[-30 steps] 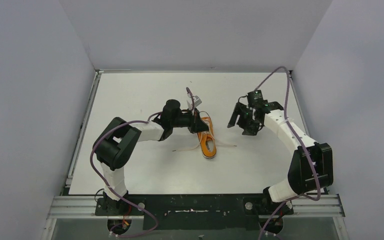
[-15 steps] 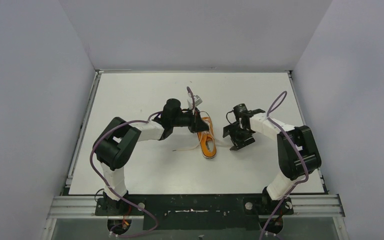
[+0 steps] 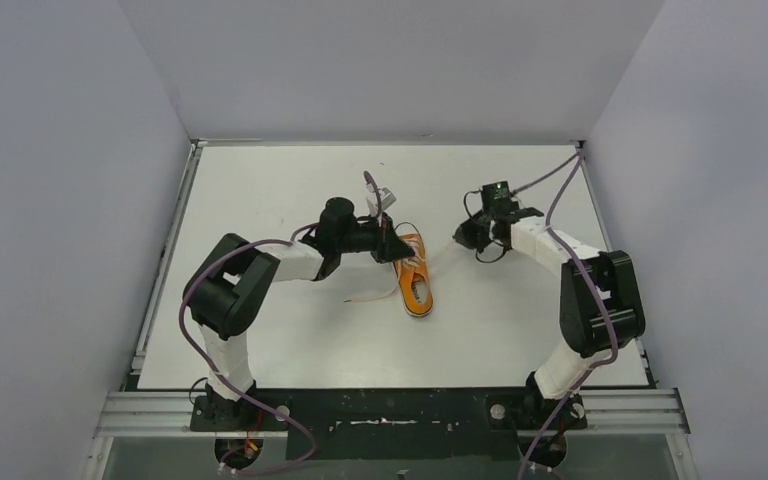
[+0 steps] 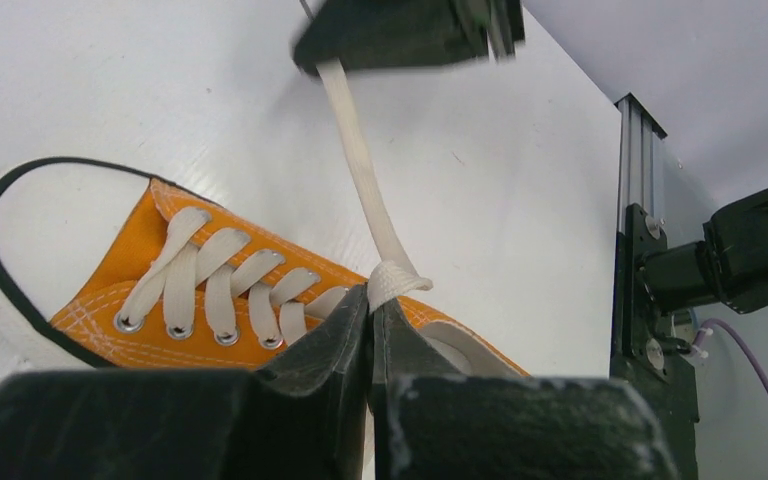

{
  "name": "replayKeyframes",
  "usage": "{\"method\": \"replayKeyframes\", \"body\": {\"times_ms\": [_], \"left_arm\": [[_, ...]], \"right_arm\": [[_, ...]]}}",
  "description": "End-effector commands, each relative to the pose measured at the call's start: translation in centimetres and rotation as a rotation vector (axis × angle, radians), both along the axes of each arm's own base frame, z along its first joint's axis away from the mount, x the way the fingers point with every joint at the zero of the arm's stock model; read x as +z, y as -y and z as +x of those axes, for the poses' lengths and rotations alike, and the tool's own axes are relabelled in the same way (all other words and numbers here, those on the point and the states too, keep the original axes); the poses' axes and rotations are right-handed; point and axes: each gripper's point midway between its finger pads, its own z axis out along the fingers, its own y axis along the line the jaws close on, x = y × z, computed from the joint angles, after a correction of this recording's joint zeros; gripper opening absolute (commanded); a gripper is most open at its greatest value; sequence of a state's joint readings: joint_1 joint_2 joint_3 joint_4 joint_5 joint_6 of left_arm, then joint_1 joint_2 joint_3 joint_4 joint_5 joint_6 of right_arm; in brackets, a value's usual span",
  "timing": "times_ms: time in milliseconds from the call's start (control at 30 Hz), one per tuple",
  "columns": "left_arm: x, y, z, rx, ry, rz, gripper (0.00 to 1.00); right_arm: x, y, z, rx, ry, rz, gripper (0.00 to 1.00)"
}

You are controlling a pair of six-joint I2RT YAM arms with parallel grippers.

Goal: Tie the shoes

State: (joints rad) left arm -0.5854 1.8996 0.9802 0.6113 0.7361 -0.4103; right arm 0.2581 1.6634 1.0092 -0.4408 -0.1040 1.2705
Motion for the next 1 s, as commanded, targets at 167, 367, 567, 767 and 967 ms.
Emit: {"method": "replayKeyframes", "body": {"times_ms": [167, 367, 567, 767, 967], "left_arm": [[1.4, -1.2, 0.7, 0.15, 0.021, -0.102, 0.0], [0.6, -2.5, -0.2, 0.203, 0.02, -0.106, 0.0], [0.9, -2.2, -1.8, 0.162, 0.015, -0.128, 0.0], [2.5, -1.8, -1.3, 0.184, -0.004, -0.152, 0.0], [3.4, -1.1, -0.7, 0.208, -0.071, -0.139, 0.0]], "right_arm": [[11.3, -13.1, 14.2, 0.585, 0.659, 0.146, 0.0], [9.8, -20.0, 13.7, 0.74, 0.621, 0.212, 0.0], [7.6, -21.6, 9.6, 1.024, 0.462, 0.335, 0.27], [9.3, -13.9, 7.7, 1.035, 0.423, 0.18, 0.69], [11.2, -7.5, 2.5, 1.022, 0.413, 0.025, 0.71]]}}
